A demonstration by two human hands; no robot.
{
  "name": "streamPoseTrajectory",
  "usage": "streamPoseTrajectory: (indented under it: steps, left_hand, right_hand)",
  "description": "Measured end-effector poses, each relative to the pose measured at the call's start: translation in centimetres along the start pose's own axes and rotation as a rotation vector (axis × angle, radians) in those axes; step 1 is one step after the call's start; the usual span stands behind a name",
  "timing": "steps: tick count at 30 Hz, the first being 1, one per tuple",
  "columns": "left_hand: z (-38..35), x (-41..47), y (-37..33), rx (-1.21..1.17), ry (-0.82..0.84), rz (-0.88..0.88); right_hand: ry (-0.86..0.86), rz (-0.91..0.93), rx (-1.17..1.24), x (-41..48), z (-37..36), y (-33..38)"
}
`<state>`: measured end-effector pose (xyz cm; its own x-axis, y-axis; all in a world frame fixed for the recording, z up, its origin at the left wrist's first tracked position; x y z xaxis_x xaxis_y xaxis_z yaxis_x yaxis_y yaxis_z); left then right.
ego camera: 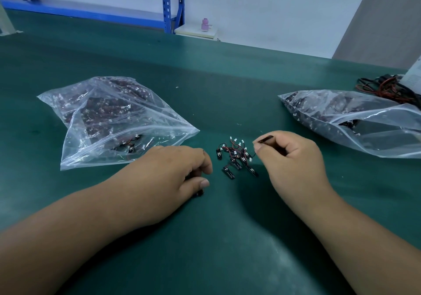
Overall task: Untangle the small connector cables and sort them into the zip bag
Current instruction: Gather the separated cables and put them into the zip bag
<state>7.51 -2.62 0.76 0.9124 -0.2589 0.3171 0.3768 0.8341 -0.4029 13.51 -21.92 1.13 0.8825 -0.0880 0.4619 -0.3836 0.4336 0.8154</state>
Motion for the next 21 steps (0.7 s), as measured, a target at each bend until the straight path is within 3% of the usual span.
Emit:
streamPoseTrajectory:
  steps: [18,21]
  left_hand:
    - [0.7,0.2,-0.4,-0.107,-0.083,-0.017]
    - [1.0,0.2,-0.5,-0.174,-0.119,-0.016]
  right_hand:
    - [0.003,-0.062,0.005,0.1,-0.3,-0.7]
    - [0.023,0.076,-0.062,-0.3,-0.4,0.6]
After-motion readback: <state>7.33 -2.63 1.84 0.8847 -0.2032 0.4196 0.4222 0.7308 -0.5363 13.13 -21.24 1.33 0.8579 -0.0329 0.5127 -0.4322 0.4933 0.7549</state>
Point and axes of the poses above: each hand's wrist, its own x-axis towards the middle knuckle, its own z-axis out of the back of the hand, y = z × x, the point moved 8 cm from there along x, towards the middle knuckle, and after that the axes turned 8 degrees about -y, right-handed, at the moved point
